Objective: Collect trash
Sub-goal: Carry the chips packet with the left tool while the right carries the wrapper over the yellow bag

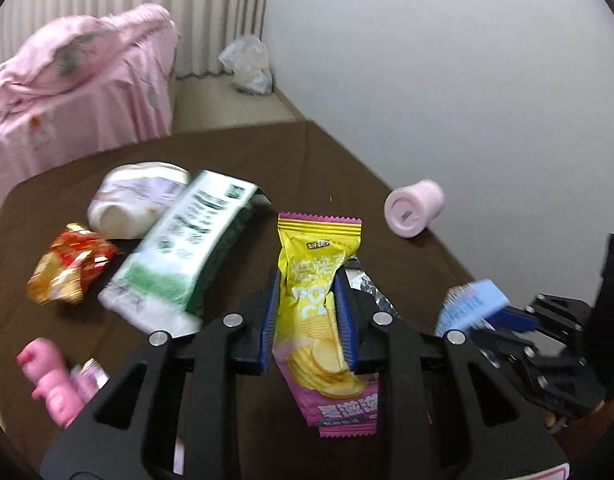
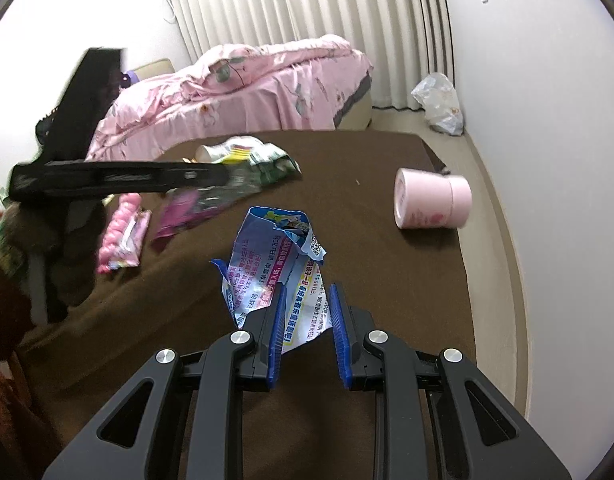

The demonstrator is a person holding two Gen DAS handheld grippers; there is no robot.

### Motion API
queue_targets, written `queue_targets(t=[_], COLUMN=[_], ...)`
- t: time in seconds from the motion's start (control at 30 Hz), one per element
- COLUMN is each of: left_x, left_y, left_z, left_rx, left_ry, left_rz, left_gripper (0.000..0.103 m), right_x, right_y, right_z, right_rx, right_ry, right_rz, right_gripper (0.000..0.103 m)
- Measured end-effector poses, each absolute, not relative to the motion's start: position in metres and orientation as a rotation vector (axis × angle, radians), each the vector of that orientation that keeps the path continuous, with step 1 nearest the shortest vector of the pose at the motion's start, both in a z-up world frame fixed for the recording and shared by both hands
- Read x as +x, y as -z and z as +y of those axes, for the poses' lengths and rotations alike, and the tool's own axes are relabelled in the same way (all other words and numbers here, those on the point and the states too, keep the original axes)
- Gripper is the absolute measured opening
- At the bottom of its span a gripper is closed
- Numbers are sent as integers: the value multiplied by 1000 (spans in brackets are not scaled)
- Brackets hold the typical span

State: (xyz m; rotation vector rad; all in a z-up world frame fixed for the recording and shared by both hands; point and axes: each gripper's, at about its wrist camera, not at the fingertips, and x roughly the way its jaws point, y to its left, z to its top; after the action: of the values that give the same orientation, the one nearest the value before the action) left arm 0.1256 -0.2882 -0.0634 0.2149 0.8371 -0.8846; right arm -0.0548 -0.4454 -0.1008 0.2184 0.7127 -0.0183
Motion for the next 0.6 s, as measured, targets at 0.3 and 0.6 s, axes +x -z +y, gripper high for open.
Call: queue_targets(t=[0.3, 0.6], left_x=[117, 113], left_y=[-4, -42], left_z=[-162, -22], left_rx=[133, 45], left_ry=[669, 419], left_rz=[654, 519], left_gripper=[25, 26], right_x=[-27, 38], right_y=[36, -20], right_z=[-388, -284], right_rx=[137, 62], right_ry=[-88, -267], right_rz=[589, 497], right_gripper=[22, 22])
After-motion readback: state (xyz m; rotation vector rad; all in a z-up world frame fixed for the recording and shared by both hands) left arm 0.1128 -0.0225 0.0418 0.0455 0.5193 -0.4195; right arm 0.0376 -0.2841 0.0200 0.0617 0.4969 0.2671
